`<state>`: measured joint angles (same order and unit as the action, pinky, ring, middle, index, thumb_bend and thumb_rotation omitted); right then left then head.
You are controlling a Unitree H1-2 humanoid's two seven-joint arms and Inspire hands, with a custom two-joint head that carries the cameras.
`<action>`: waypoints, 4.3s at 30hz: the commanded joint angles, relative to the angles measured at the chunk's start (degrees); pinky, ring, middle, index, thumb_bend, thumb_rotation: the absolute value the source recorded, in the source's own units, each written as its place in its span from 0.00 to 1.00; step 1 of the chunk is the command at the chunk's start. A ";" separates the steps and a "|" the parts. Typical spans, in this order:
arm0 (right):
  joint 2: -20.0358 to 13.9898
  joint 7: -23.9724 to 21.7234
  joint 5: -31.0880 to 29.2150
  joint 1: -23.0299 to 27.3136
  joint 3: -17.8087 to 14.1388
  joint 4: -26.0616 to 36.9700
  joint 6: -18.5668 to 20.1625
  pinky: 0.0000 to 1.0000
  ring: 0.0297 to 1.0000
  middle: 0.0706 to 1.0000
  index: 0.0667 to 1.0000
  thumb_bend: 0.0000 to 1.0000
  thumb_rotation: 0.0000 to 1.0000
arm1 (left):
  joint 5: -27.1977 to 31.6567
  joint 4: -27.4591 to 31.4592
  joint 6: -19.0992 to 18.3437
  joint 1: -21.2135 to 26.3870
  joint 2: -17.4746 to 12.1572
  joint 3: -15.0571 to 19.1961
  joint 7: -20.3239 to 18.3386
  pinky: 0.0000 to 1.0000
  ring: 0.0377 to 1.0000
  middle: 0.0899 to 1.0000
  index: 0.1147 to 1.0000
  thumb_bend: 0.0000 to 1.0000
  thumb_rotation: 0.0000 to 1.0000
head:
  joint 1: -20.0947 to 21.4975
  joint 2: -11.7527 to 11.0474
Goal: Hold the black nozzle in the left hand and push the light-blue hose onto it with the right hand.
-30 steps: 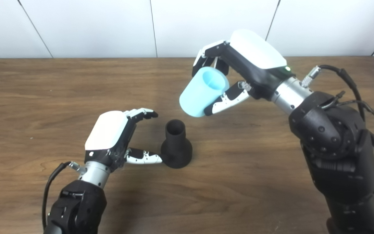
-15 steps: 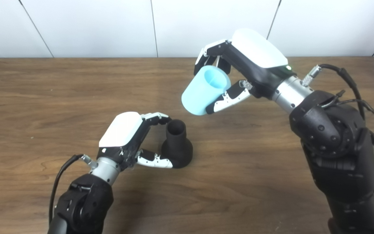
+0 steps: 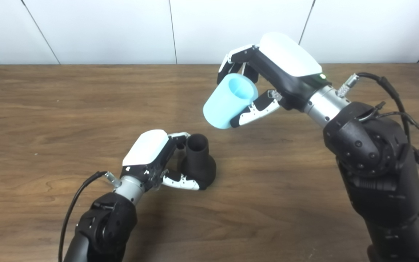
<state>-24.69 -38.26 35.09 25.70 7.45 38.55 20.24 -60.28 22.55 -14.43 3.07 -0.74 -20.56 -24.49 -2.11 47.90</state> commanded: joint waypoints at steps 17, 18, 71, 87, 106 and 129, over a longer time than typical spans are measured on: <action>-0.03 1.84 0.52 0.93 -0.48 0.88 -0.71 0.41 0.38 0.45 0.47 0.50 0.00 | 3.76 -1.26 1.01 1.60 1.00 -1.44 6.10 0.53 0.62 0.62 0.57 0.83 0.21 | 0.29 0.32; -0.05 1.85 0.39 0.93 -0.50 0.86 -0.78 0.41 0.38 0.46 0.47 0.50 0.00 | 3.84 -1.07 0.82 1.65 0.98 -1.57 5.79 0.53 0.62 0.62 0.57 0.83 0.21 | 0.26 0.40; -0.92 -0.64 0.08 -0.68 -0.64 6.18 1.65 0.36 0.37 0.46 0.47 0.50 0.00 | 1.51 -2.18 2.20 0.28 -1.15 -4.69 10.06 0.41 0.46 0.41 0.43 0.52 0.00 | 0.30 1.27; -0.83 -3.44 -0.39 1.38 -0.63 9.00 4.32 0.35 0.38 0.46 0.47 0.50 0.00 | -2.11 -5.32 9.56 -2.06 -5.22 -5.89 19.96 0.42 0.44 0.40 0.43 0.52 0.00 | 0.48 1.21; -0.48 -8.79 1.45 1.74 1.00 12.41 6.49 0.32 0.38 0.47 0.48 0.50 0.00 | -3.06 -6.42 10.33 -2.83 -5.78 -5.74 21.27 0.44 0.45 0.38 0.43 0.52 0.00 | 0.52 1.20; 1.95 -11.23 4.72 -2.06 3.11 7.74 4.22 0.33 0.39 0.46 0.46 0.50 0.00 | -2.53 -6.04 10.11 -2.54 -5.27 -5.42 20.07 0.41 0.43 0.37 0.43 0.52 0.00 | 0.75 1.49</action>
<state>-22.14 -51.66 39.53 22.56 11.03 46.09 25.94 -62.63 16.46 -4.39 0.19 -6.14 -26.02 -4.16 -1.32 49.31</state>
